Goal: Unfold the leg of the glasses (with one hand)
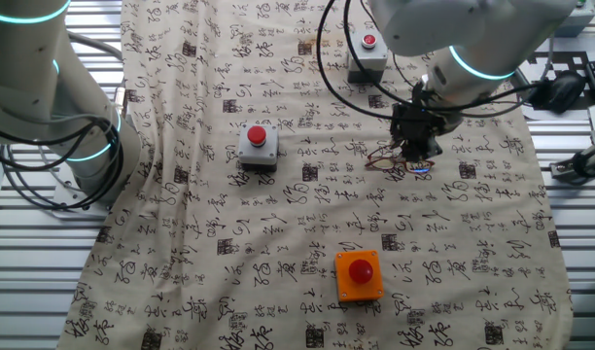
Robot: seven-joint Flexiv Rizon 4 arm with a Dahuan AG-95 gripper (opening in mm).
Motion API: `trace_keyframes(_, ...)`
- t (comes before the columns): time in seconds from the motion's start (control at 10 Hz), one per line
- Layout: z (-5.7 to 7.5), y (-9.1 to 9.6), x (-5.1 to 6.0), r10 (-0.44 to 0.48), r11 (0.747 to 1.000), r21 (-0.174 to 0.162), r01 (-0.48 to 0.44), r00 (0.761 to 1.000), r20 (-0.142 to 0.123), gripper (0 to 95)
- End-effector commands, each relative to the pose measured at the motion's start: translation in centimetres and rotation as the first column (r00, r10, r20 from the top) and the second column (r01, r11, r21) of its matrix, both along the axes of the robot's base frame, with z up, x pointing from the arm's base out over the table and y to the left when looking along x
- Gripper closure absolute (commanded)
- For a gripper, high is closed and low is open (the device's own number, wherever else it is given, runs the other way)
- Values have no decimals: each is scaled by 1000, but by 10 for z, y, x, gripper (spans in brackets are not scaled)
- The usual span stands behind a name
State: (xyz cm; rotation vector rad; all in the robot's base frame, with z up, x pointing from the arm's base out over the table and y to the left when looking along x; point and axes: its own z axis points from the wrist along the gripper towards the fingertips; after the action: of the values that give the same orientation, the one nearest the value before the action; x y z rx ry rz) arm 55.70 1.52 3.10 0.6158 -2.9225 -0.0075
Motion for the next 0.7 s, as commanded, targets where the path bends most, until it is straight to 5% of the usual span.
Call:
trace_keyframes(0.1,0,-7,3,13,1000,-7,-13,1000,1,760)
trace_keyframes(0.7,-2,-14,5,12,1000,-3,-12,1000,-4,760)
